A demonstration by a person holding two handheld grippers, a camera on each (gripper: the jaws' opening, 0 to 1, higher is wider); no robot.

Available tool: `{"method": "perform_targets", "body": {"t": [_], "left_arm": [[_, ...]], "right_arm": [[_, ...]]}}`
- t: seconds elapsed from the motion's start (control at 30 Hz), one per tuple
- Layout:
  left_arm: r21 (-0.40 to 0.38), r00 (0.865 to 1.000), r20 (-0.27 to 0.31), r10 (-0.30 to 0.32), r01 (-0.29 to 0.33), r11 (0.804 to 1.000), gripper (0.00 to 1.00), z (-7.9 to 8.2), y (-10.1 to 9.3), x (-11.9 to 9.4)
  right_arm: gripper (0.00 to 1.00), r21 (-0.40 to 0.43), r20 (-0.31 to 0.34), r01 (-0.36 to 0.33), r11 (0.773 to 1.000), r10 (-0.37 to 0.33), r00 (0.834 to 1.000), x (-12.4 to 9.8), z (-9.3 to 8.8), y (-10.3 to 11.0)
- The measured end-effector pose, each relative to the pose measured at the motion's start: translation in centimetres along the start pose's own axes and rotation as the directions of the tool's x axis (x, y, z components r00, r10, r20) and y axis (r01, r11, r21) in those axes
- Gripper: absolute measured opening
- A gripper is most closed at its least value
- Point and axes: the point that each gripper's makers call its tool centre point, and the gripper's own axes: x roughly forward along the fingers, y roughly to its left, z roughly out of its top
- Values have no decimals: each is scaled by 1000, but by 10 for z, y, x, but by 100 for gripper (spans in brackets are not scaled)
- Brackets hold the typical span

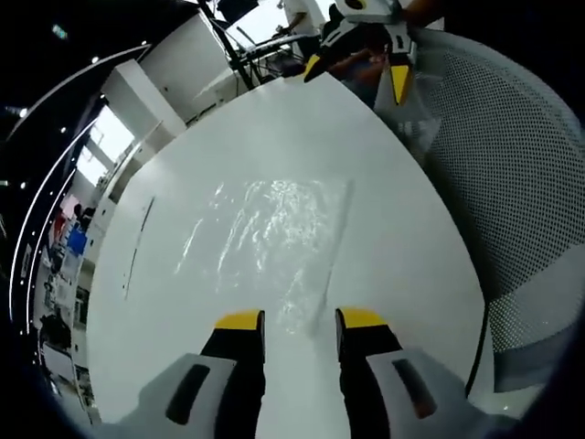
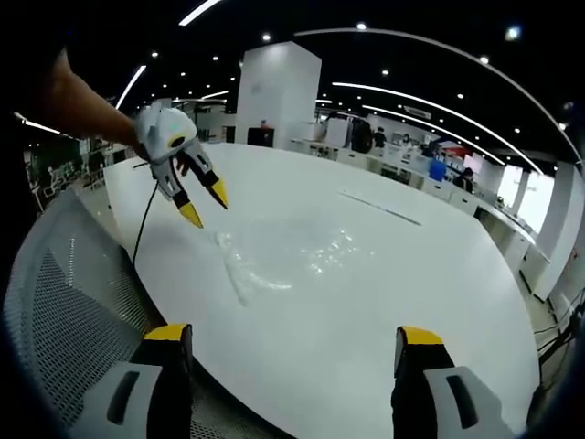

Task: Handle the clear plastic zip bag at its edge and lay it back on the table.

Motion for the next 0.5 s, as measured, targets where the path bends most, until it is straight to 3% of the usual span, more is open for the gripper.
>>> {"method": "perform_targets", "body": {"t": [0.03,0.5], "left_arm": [[10,1000,-8,-30,30,999,27,-1,-2,3],[106,985,-109,-131,142,984,17,-15,-5,19]], "right_arm": [[91,0,-2,0,1000,0,1000,0,0,0],[91,4,-7,9,1000,-9,1000,0,-1,-2]]}}
